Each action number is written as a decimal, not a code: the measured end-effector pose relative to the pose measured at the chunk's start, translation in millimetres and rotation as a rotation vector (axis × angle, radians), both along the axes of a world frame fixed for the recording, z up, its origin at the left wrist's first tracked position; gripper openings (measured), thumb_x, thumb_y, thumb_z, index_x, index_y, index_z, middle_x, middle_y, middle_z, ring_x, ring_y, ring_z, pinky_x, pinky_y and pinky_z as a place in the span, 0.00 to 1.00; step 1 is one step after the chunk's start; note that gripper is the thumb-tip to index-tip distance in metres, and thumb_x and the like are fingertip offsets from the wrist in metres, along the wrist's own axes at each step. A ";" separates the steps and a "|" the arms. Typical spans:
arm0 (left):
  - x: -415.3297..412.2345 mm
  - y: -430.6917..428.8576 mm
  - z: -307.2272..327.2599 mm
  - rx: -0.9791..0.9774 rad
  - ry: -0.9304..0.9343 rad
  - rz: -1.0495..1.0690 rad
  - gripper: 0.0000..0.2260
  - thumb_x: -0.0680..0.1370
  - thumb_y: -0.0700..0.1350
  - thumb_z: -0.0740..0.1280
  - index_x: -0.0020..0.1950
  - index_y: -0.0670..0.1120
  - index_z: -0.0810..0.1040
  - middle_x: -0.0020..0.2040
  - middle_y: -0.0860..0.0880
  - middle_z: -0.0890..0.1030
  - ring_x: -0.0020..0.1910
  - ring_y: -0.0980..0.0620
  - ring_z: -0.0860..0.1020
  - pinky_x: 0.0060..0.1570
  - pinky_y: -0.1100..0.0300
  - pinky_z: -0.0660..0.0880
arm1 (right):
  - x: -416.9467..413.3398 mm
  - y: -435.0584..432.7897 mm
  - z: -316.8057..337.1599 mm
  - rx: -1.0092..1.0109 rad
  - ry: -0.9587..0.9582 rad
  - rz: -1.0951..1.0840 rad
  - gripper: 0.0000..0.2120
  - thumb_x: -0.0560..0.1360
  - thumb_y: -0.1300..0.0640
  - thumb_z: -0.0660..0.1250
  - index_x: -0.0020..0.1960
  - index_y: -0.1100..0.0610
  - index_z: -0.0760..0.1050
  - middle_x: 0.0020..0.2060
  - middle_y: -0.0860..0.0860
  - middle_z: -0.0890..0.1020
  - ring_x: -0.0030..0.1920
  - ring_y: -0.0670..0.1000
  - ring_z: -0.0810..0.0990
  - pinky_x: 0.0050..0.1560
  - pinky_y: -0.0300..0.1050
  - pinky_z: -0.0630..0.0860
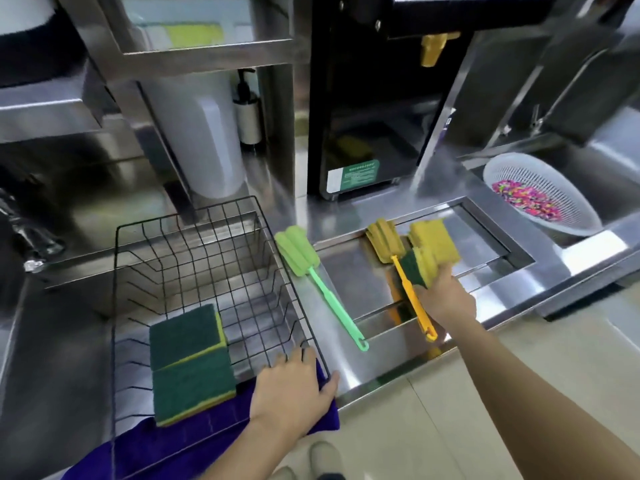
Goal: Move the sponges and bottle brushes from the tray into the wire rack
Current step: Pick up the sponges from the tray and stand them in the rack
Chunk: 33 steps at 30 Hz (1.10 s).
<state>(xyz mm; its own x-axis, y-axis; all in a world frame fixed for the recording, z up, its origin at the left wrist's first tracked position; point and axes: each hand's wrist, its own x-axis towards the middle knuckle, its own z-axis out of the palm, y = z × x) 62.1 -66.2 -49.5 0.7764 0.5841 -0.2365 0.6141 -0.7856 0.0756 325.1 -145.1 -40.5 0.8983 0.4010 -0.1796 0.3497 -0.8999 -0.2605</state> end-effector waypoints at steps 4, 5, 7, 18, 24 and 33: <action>-2.7 1.5 -1.0 -0.013 -0.035 0.015 0.29 0.74 0.68 0.46 0.59 0.48 0.69 0.56 0.50 0.77 0.53 0.49 0.75 0.42 0.53 0.71 | 1.1 1.9 7.2 0.110 -0.075 0.019 0.22 0.74 0.47 0.64 0.58 0.60 0.62 0.52 0.63 0.79 0.50 0.65 0.78 0.44 0.55 0.73; -3.5 1.7 -1.5 -0.016 -0.043 0.015 0.30 0.74 0.69 0.46 0.60 0.48 0.69 0.57 0.50 0.76 0.53 0.49 0.74 0.43 0.53 0.71 | 2.1 5.3 14.1 0.165 -0.108 -0.001 0.23 0.73 0.47 0.65 0.59 0.60 0.63 0.52 0.63 0.79 0.50 0.65 0.78 0.43 0.54 0.72; -5.8 2.3 -1.2 -0.023 -0.055 0.012 0.31 0.73 0.69 0.46 0.60 0.49 0.69 0.57 0.50 0.76 0.54 0.50 0.74 0.43 0.54 0.71 | 3.4 15.8 32.5 0.283 -0.173 -0.040 0.25 0.72 0.47 0.67 0.60 0.60 0.63 0.52 0.63 0.79 0.51 0.65 0.77 0.41 0.52 0.69; -47.9 16.1 12.9 0.052 -0.251 0.157 0.35 0.71 0.70 0.37 0.57 0.51 0.72 0.53 0.53 0.77 0.53 0.52 0.70 0.54 0.59 0.63 | -64.3 114.0 92.9 0.927 0.189 0.206 0.30 0.69 0.59 0.73 0.65 0.58 0.62 0.59 0.54 0.72 0.57 0.52 0.72 0.61 0.47 0.70; -82.4 29.8 18.8 0.078 -0.306 0.310 0.33 0.73 0.69 0.40 0.51 0.48 0.74 0.48 0.51 0.76 0.49 0.50 0.71 0.51 0.57 0.65 | -120.2 164.0 82.0 0.924 0.419 0.344 0.25 0.67 0.64 0.74 0.59 0.61 0.67 0.57 0.60 0.75 0.56 0.54 0.77 0.62 0.51 0.74; -112.8 40.4 15.2 0.059 -0.366 0.457 0.30 0.74 0.67 0.45 0.51 0.46 0.75 0.47 0.49 0.77 0.49 0.49 0.72 0.52 0.55 0.67 | -178.8 203.7 59.8 0.865 0.752 0.288 0.16 0.71 0.63 0.70 0.56 0.63 0.70 0.46 0.52 0.77 0.49 0.52 0.78 0.53 0.43 0.77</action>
